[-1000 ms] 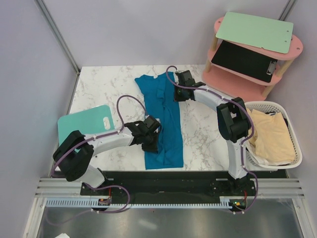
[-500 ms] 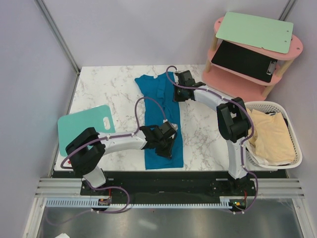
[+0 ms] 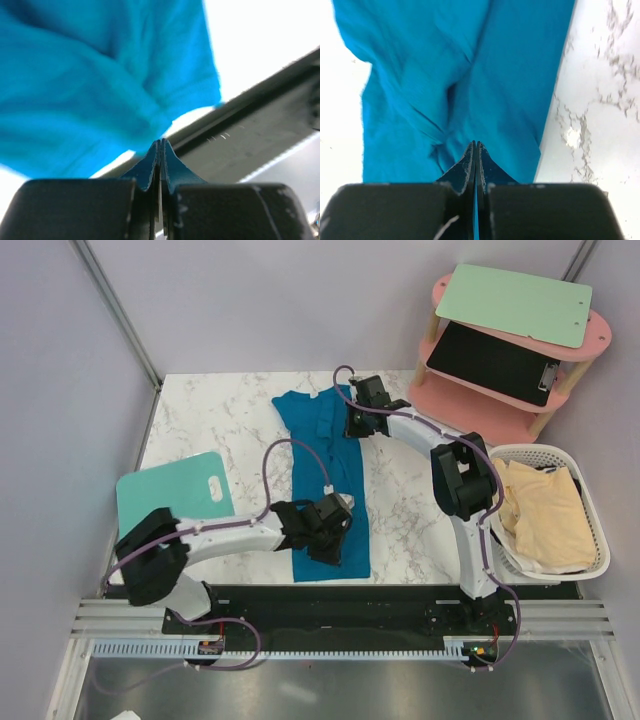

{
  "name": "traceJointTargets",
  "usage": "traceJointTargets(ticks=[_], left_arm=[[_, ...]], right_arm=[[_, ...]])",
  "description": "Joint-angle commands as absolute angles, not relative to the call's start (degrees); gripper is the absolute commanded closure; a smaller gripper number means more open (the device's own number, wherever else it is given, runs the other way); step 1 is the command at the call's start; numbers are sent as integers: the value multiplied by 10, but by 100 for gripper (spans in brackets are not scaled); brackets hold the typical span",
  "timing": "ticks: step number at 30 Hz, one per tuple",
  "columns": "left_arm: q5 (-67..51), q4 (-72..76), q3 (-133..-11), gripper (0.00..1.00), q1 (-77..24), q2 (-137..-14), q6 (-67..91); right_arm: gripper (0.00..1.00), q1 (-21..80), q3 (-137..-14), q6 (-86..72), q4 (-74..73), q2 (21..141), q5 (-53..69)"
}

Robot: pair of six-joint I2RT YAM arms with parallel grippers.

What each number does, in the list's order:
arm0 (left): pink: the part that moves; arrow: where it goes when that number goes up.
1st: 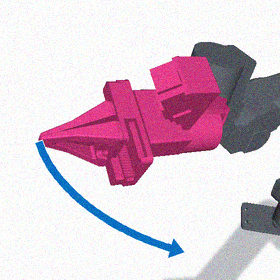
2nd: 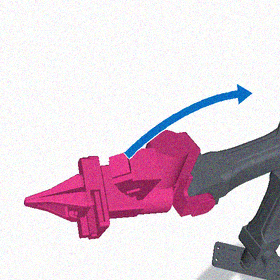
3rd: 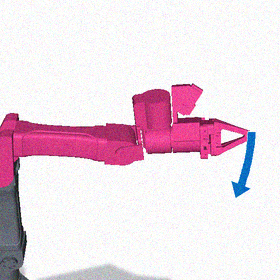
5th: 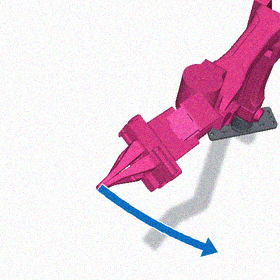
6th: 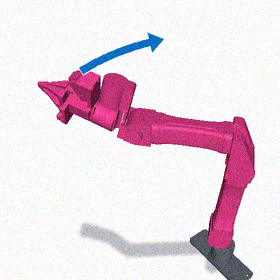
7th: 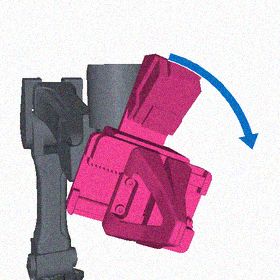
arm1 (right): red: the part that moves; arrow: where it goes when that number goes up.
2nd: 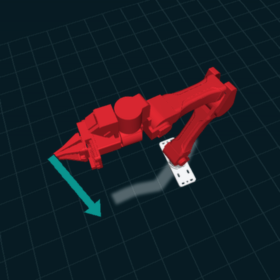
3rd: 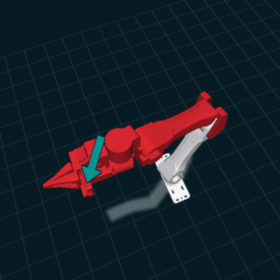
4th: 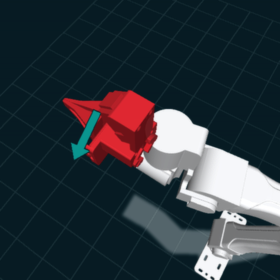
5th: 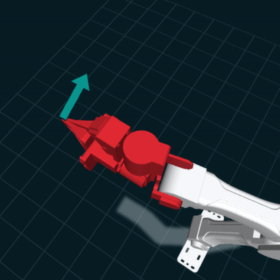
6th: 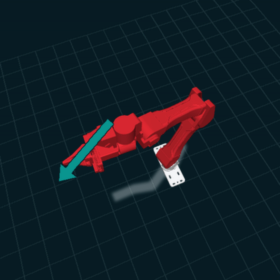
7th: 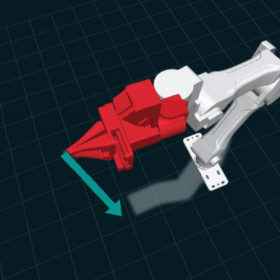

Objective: Fold and stack the t-shirts
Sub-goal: Grab the bottom of the folded rectangular tshirt with both arms

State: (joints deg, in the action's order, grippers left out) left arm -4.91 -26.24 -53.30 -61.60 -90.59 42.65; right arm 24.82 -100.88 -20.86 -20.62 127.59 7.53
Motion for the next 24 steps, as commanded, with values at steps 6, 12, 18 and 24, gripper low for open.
traceJointTargets(ticks=[6,12,18,24], left_arm=[[185,-457,-585,98,-525,-590,435],[185,-511,-589,98,-404,-568,384],[167,-503,-584,98,-396,-633,383],[154,-480,-590,90,-387,-709,379]], right_arm=[[98,230,-1096,-269,-165,1316,146],[82,230,-1127,-301,-155,1363,183],[67,230,-1160,-317,-154,1387,207],[74,253,-1132,-258,-156,1325,115]])
